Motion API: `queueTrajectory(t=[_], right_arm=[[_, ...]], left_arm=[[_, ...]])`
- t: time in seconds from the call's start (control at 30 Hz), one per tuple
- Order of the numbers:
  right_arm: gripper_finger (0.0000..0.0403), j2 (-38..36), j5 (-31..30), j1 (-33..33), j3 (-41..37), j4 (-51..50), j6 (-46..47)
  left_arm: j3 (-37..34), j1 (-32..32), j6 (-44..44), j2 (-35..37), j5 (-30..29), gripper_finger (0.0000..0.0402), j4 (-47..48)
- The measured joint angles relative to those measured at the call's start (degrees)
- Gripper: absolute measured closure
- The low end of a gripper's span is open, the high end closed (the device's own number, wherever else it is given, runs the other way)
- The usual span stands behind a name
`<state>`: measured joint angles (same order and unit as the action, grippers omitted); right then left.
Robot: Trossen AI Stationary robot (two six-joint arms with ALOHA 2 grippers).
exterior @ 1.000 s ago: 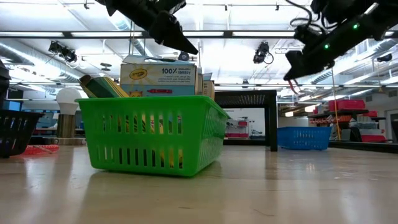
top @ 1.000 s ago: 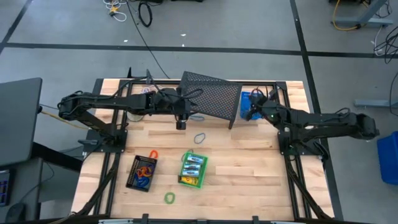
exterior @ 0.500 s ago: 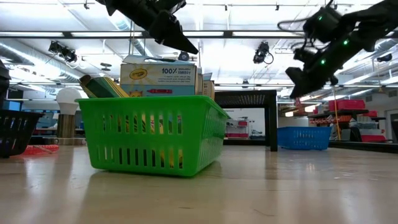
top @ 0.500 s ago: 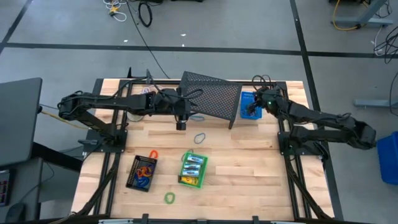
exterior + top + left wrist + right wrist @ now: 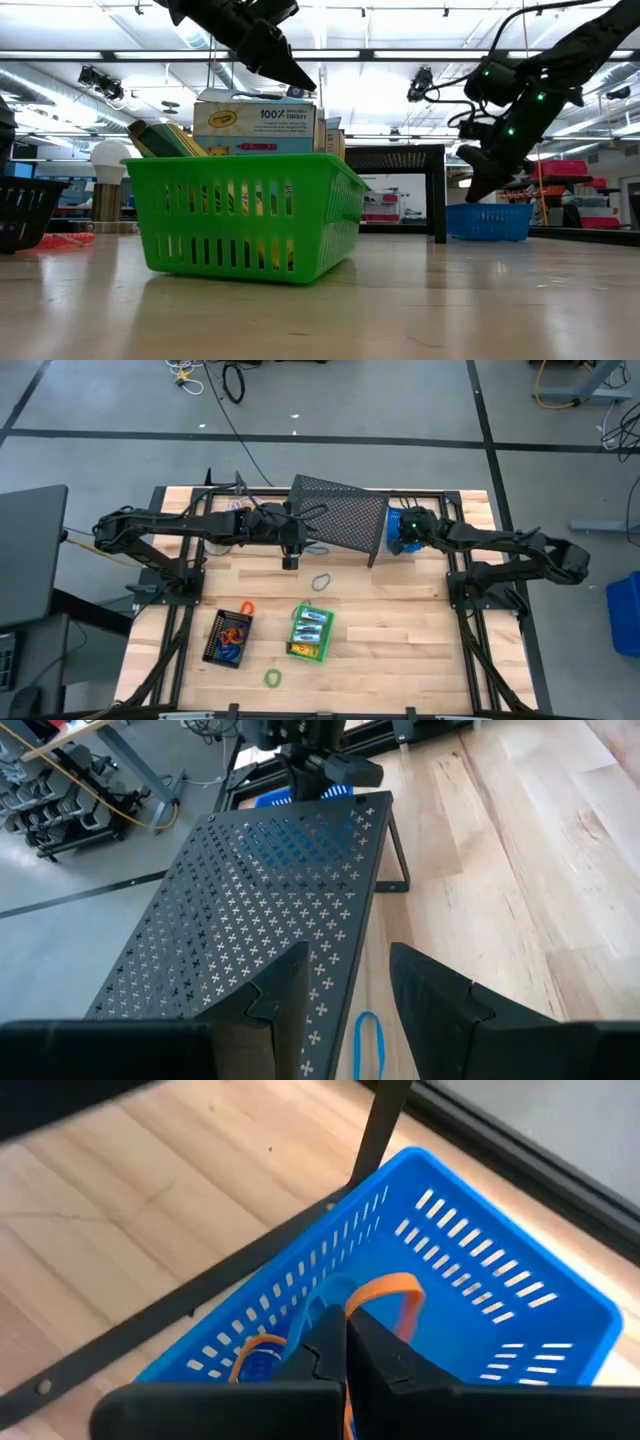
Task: Pick & Place Office Desk Supplies
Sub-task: Put the orange rubberband into the blue bin, then put the blue rubberband into the blue bin
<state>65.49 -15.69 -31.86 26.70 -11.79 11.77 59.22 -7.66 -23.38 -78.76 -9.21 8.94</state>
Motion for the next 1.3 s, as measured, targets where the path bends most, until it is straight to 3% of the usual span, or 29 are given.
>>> queueTrajectory(t=[0.27, 0.8, 1.07, 1.3], right_arm=[[0.0352, 0.09, 0.09, 0.0, 0.0, 0.83, -1.09], [0.0195, 0.09, 0.49, 0.0, 0.0, 0.82, -0.42], [0.0197, -2.85, -1.68, 1.72, 0.0, 3.55, 0.42], [0.0219, -10.45, -2.09, 10.14, -0.04, 10.03, -4.64]], left_arm=[[0.0, 0.02, 0.0, -0.02, 0.0, 0.0253, 0.04], [0.0, 0.0, -0.22, -0.04, 0.0, 0.0253, 0.57], [0.0, 0.0, 0.74, -0.38, 0.41, 0.0253, 3.62], [-0.11, 0.02, 4.87, -1.11, 1.36, 0.0253, 11.54]])
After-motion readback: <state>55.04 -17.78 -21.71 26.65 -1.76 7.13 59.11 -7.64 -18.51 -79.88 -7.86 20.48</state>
